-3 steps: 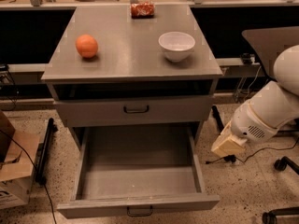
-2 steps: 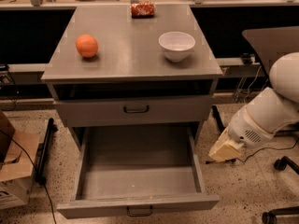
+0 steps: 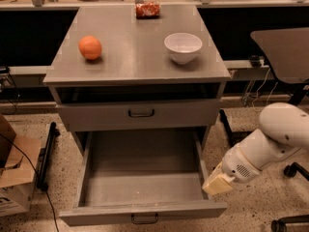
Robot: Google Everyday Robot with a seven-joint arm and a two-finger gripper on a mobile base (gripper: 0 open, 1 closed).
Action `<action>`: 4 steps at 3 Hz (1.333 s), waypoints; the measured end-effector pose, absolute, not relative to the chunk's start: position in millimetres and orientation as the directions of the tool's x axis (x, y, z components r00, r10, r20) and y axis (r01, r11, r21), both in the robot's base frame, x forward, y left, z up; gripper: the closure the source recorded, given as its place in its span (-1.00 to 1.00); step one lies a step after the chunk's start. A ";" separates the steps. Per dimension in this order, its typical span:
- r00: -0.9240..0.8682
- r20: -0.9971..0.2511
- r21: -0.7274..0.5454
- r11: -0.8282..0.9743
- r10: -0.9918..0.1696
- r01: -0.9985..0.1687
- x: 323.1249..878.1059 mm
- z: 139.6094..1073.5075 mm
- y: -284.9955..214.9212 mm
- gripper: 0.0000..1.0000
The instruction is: Close middle drawer
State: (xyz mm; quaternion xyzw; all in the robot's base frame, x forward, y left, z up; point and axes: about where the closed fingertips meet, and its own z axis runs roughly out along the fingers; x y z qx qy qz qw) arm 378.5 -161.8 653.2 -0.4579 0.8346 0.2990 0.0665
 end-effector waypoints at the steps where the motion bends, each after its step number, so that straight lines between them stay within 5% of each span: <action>1: -0.614 -0.376 0.515 0.394 -0.694 -0.761 365.5 607.4 -145.0 1.00; 4: -0.723 -0.248 0.679 0.417 -0.644 -0.604 327.2 473.1 -118.8 1.00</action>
Offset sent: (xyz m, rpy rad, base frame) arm -0.0429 0.0484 -0.1580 0.1189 0.2611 -0.0775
